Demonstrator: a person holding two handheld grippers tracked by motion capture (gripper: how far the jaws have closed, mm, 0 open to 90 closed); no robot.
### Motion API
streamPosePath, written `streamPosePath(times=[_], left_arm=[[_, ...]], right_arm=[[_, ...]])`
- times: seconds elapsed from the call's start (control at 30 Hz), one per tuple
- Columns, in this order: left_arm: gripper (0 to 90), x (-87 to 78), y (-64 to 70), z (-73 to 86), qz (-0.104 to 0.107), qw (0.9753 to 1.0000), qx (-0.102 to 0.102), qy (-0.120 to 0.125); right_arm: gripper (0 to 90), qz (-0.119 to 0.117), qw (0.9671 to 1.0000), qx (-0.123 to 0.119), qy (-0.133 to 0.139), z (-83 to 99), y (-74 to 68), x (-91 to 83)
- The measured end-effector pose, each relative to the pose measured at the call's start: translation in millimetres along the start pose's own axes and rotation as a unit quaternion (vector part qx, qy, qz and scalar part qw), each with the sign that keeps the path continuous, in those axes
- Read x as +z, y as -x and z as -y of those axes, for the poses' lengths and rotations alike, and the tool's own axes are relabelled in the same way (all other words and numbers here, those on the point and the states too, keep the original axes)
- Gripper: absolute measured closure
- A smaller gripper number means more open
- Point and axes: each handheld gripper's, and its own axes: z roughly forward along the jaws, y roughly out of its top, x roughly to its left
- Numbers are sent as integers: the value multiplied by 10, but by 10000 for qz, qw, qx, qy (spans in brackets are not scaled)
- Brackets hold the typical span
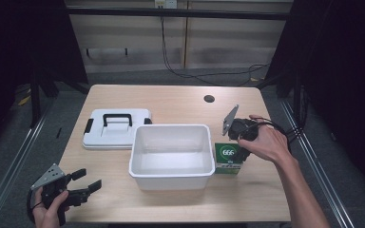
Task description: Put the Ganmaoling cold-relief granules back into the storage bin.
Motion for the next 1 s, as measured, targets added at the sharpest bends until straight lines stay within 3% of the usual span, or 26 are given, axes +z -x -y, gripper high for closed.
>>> streamPosePath(times=[0.37,0.57,0.73,1.0], left_arm=[[159,-10,2,4,1,10000,-2,2],[159,-6,3,3,3,10000,-1,-6],[159,-7,1,5,22,10000,3,-6],[159,-8,3,8,23,10000,-5,-8]], right_arm=[[99,-238,9992,-284,-177,-64,9,193],[95,-348,9986,-293,-260,-29,11,306],[96,-318,9988,-212,-315,-22,20,397],[107,-285,9974,-445,-493,-44,11,506]])
